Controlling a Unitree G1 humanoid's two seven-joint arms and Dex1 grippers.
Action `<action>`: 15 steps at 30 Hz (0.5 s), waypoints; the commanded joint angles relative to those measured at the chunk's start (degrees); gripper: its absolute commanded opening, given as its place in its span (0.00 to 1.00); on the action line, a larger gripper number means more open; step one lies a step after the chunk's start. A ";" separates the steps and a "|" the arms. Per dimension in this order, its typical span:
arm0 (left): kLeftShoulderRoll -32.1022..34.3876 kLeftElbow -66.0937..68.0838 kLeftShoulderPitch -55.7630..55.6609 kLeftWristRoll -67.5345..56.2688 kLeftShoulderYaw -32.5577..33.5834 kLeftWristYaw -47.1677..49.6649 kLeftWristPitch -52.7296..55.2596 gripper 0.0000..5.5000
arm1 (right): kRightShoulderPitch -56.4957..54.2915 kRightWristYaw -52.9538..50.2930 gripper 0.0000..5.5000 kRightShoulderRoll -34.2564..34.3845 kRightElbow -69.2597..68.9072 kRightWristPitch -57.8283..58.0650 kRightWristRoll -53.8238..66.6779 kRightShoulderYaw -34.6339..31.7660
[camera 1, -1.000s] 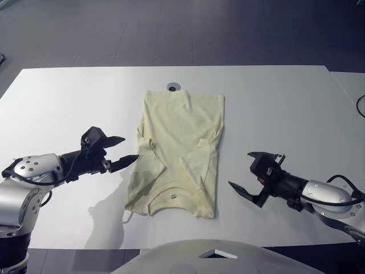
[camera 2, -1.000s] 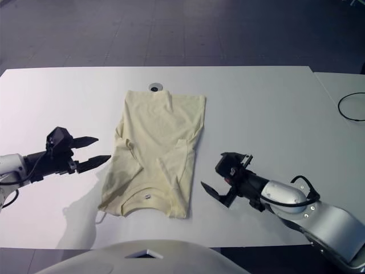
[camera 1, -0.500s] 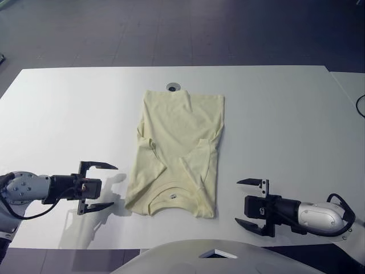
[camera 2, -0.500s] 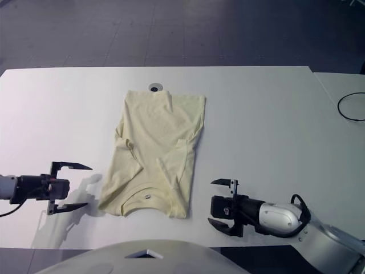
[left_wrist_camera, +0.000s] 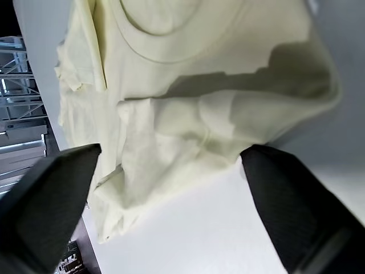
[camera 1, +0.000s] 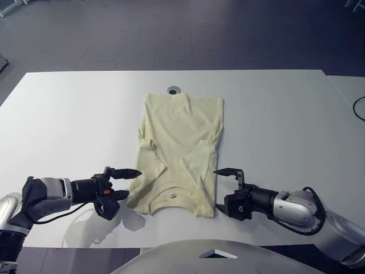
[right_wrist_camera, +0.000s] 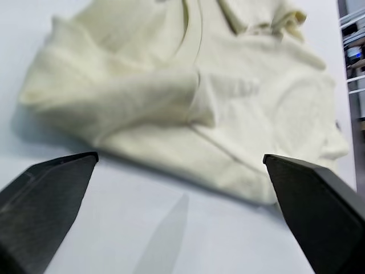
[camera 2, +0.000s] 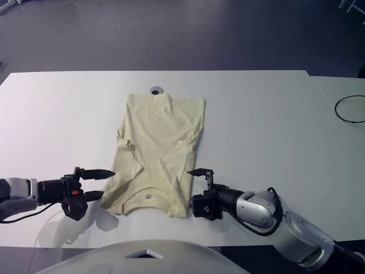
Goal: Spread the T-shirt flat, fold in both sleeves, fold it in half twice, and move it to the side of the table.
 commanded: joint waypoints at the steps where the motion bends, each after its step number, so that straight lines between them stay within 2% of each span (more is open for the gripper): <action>1: 0.01 -0.20 3.91 5.87 -5.73 -0.88 1.78 0.64 | 1.88 3.55 0.90 2.58 2.99 1.07 -3.63 2.38; 7: 2.09 -0.25 3.47 5.61 -7.58 0.66 3.15 0.43 | 4.10 5.58 0.71 3.39 1.65 0.50 -5.14 0.80; 15: 1.60 -2.98 3.44 4.82 -10.83 1.71 7.33 0.17 | 4.18 7.20 0.47 4.42 3.57 -3.06 -5.37 -2.40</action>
